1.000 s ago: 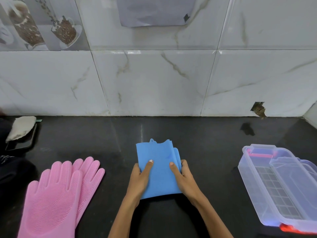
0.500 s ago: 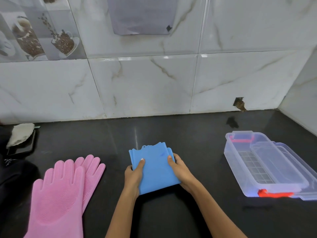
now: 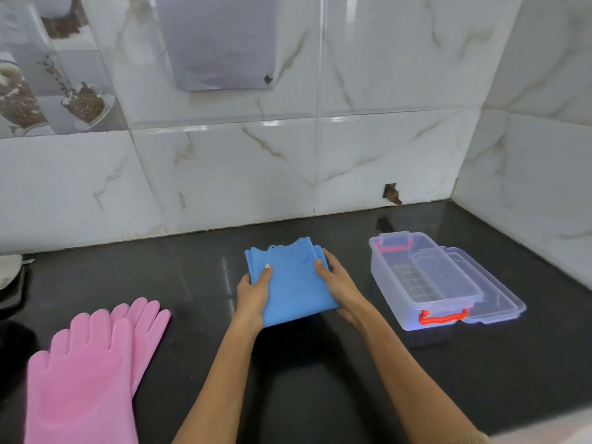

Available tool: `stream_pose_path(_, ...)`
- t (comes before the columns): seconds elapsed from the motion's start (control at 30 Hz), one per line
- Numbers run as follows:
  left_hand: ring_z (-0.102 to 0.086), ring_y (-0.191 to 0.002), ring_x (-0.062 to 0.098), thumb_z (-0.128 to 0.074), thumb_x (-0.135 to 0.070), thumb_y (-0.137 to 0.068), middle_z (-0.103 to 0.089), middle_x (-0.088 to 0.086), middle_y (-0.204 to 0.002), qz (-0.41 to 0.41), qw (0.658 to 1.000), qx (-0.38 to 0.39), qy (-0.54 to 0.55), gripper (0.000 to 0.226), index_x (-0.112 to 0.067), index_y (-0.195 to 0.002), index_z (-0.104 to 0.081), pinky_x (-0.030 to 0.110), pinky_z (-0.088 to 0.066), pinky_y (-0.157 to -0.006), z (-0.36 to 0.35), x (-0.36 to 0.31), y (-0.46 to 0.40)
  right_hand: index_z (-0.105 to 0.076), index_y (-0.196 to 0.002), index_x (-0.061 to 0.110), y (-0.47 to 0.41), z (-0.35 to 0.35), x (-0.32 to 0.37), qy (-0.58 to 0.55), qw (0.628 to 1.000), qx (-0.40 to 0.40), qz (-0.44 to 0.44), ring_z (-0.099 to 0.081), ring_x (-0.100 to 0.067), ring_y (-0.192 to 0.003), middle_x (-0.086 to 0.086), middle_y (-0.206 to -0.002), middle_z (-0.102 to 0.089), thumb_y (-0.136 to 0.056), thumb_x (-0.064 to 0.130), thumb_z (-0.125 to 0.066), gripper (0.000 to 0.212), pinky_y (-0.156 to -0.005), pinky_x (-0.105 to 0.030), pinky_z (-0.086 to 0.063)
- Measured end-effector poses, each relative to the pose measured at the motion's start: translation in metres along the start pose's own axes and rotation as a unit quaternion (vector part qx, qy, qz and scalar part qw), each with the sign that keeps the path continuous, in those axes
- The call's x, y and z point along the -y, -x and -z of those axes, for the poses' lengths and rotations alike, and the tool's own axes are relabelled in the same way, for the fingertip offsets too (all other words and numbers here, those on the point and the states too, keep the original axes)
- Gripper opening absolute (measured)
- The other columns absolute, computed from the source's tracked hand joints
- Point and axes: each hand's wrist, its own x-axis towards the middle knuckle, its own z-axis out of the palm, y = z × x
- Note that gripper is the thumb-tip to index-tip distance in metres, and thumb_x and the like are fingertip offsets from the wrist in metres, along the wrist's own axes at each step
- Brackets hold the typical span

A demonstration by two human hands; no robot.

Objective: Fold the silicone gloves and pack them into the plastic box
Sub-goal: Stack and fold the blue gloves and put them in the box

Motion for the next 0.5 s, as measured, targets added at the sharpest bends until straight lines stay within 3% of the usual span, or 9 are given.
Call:
stream_pose_path(0.1, -0.064, -0.082, 0.022, -0.060, -0.034, -0.091, -0.064, 0.007, -0.102, -0.027, 0.999, 0.039, 0.000, 0.033, -0.014, -0.116, -0.053, 0.033, -0.053, -0.062, -0.048, -0.012, 0.002, -0.032, -0.144, 0.028, 0.007, 0.043, 0.030, 0.004, 0.998, -0.047, 0.046, -0.061, -0.019, -0.108, -0.003, -0.135, -0.053, -0.094, 0.037, -0.054, 0.055, -0.089, -0.035, -0.052)
stream_pose_path(0.23, -0.062, -0.082, 0.021, -0.059, -0.032, -0.091, -0.061, 0.005, -0.099, -0.048, 0.994, 0.099, -0.005, 0.025, -0.014, -0.106, -0.052, 0.033, -0.052, -0.068, -0.130, -0.014, 0.013, -0.037, -0.142, 0.027, 0.020, 0.116, 0.059, -0.029, 0.993, -0.098, 0.063, -0.065, -0.022, -0.105, -0.004, -0.128, -0.059, -0.095, 0.031, -0.054, 0.050, -0.087, -0.036, -0.054)
stream_pose_path(0.33, -0.061, -0.075, 0.017, -0.059, -0.031, -0.092, -0.060, 0.003, -0.095, -0.032, 0.990, 0.139, 0.007, 0.024, -0.013, -0.107, -0.052, 0.032, -0.050, -0.067, -0.182, -0.007, 0.024, -0.038, -0.142, 0.025, 0.032, 0.164, 0.072, -0.019, 0.990, -0.130, 0.053, -0.065, -0.023, -0.103, -0.006, -0.128, -0.060, -0.095, 0.030, -0.055, 0.050, -0.083, -0.037, -0.055)
stream_pose_path(0.5, -0.061, -0.086, 0.023, -0.058, -0.031, -0.093, -0.062, 0.009, -0.112, 0.008, 0.983, 0.181, -0.005, 0.035, -0.013, -0.121, -0.050, 0.035, -0.051, -0.072, -0.224, 0.010, 0.032, -0.035, -0.143, 0.027, 0.046, 0.206, 0.074, 0.002, 0.986, -0.164, 0.007, -0.065, -0.024, -0.099, -0.005, -0.123, -0.060, -0.095, 0.030, -0.054, 0.052, -0.077, -0.034, -0.056)
